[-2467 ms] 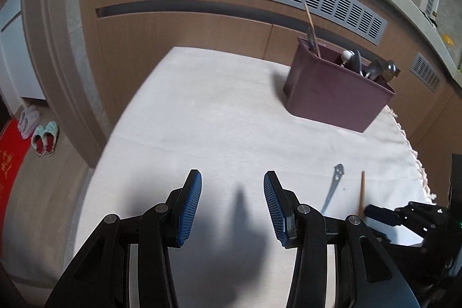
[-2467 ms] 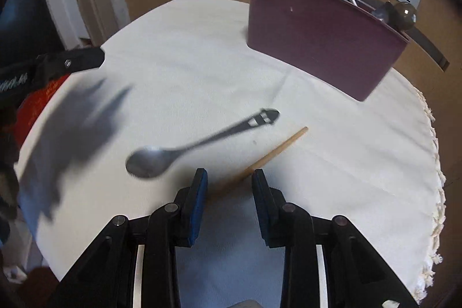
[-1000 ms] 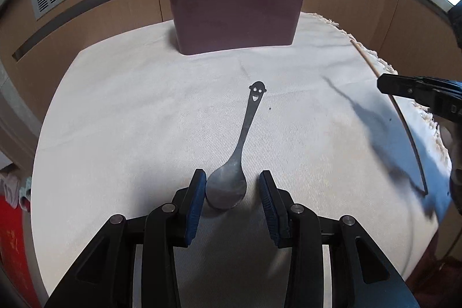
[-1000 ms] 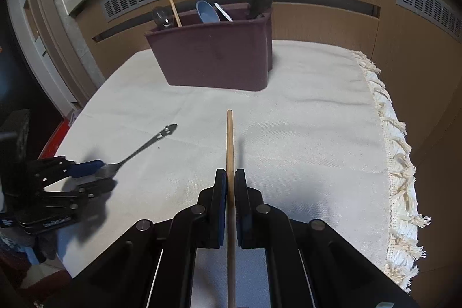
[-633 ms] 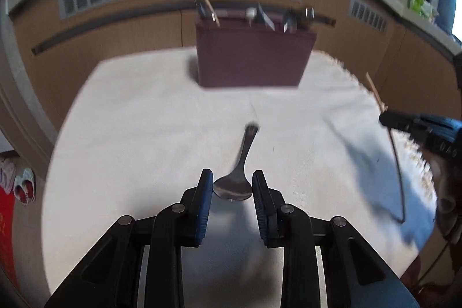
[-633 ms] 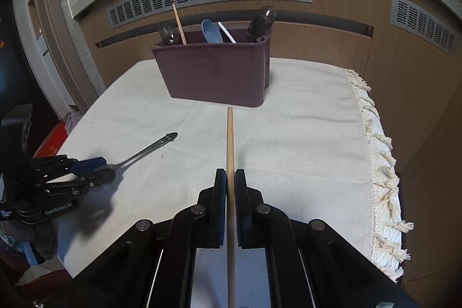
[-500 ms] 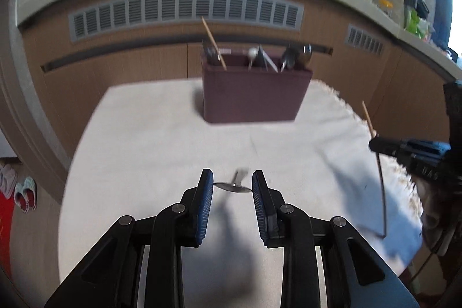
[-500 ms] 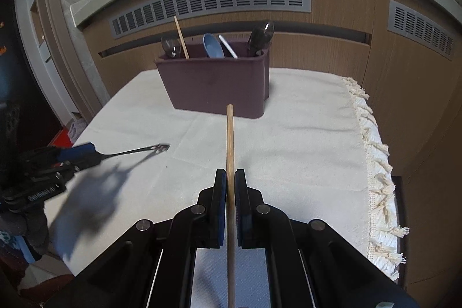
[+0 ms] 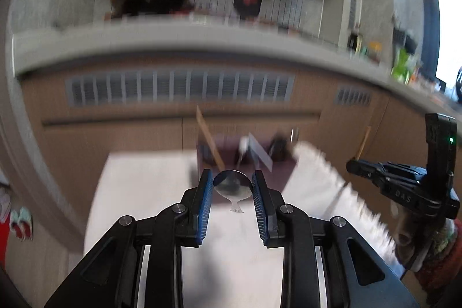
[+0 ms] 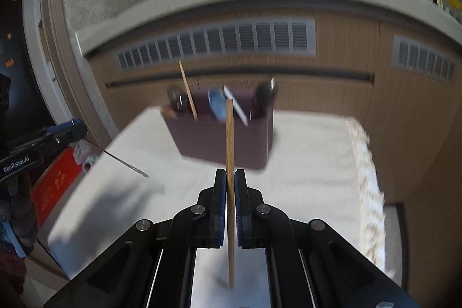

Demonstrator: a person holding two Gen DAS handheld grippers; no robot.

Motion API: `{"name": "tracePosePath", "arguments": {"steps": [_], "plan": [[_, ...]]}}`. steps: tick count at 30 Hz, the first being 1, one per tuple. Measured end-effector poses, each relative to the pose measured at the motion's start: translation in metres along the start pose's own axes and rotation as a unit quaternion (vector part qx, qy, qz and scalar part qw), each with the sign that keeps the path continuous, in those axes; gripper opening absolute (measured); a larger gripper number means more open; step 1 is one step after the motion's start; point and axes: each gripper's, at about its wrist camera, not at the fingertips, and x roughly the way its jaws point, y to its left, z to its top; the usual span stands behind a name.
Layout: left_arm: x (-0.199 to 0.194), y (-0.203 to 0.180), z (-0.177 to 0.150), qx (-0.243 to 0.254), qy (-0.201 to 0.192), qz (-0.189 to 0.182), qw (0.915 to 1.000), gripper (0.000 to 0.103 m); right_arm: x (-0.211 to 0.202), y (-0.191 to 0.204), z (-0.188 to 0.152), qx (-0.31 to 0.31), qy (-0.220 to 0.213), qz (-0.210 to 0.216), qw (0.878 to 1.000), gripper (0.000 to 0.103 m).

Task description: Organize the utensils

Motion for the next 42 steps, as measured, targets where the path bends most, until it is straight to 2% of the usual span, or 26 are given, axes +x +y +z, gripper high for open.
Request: {"name": "tracePosePath", "arguments": {"steps": [4, 6, 9, 13, 16, 18, 20, 22, 24, 26, 30, 32, 34, 40, 42], "plan": [[0.004, 0.008, 0.056, -0.013, -0.042, -0.028, 0.9986, 0.028, -0.017, 0.006, 0.077, -0.022, -0.102, -0.022, 0.994, 0.005], [0.018, 0.012, 0.073, -0.013, -0.046, -0.027, 0.9985, 0.028, -0.013, 0.007, 0.103, -0.026, -0.123, -0.026, 0.992, 0.005], [0.058, 0.019, 0.087, -0.017, -0.02, -0.032, 0.9992, 0.028, 0.009, 0.008, 0.13, -0.031, -0.125, -0.037, 0.991, 0.005], [0.115, 0.029, 0.075, -0.039, 0.038, -0.034, 0.9979, 0.028, 0.048, 0.004, 0.133, -0.039, -0.089, -0.047, 0.994, 0.005], [0.15, 0.033, 0.054, -0.064, 0.089, -0.054, 0.9925, 0.029, 0.082, -0.003, 0.115, -0.034, -0.04, -0.044, 0.998, 0.005], [0.169, 0.034, 0.038, -0.076, 0.115, -0.063, 0.9885, 0.033, 0.107, -0.012, 0.097, -0.024, 0.006, -0.026, 0.999, 0.007], [0.178, 0.032, 0.025, -0.071, 0.125, -0.049, 0.9883, 0.043, 0.133, -0.021, 0.08, -0.007, 0.066, 0.002, 0.998, 0.011], [0.171, 0.029, 0.017, -0.068, 0.109, -0.034, 0.9911, 0.045, 0.143, -0.027, 0.067, 0.006, 0.085, 0.004, 0.996, 0.011], [0.154, 0.027, 0.01, -0.072, 0.086, -0.027, 0.9933, 0.045, 0.139, -0.032, 0.058, 0.013, 0.081, -0.001, 0.997, 0.013], [0.126, 0.019, -0.002, -0.072, 0.058, -0.006, 0.9957, 0.045, 0.121, -0.034, 0.049, 0.021, 0.063, 0.006, 0.998, 0.015], [0.08, 0.001, -0.029, -0.047, 0.021, 0.049, 0.9974, 0.045, 0.065, -0.018, 0.021, 0.028, -0.001, 0.019, 0.999, 0.018], [0.062, -0.011, -0.046, -0.032, 0.02, 0.077, 0.9963, 0.045, 0.039, -0.005, 0.006, 0.016, -0.025, 0.015, 0.999, 0.022], [0.046, -0.025, -0.065, -0.017, 0.023, 0.094, 0.9952, 0.045, 0.019, 0.005, -0.011, 0.005, -0.032, 0.008, 0.999, 0.023], [0.011, -0.049, -0.101, -0.009, 0.045, 0.13, 0.9904, 0.045, -0.015, 0.028, -0.049, 0.005, 0.003, -0.003, 1.0, 0.023], [-0.004, -0.055, -0.11, -0.007, 0.045, 0.129, 0.9905, 0.045, -0.023, 0.035, -0.059, -0.002, 0.008, -0.018, 1.0, 0.023]]}}
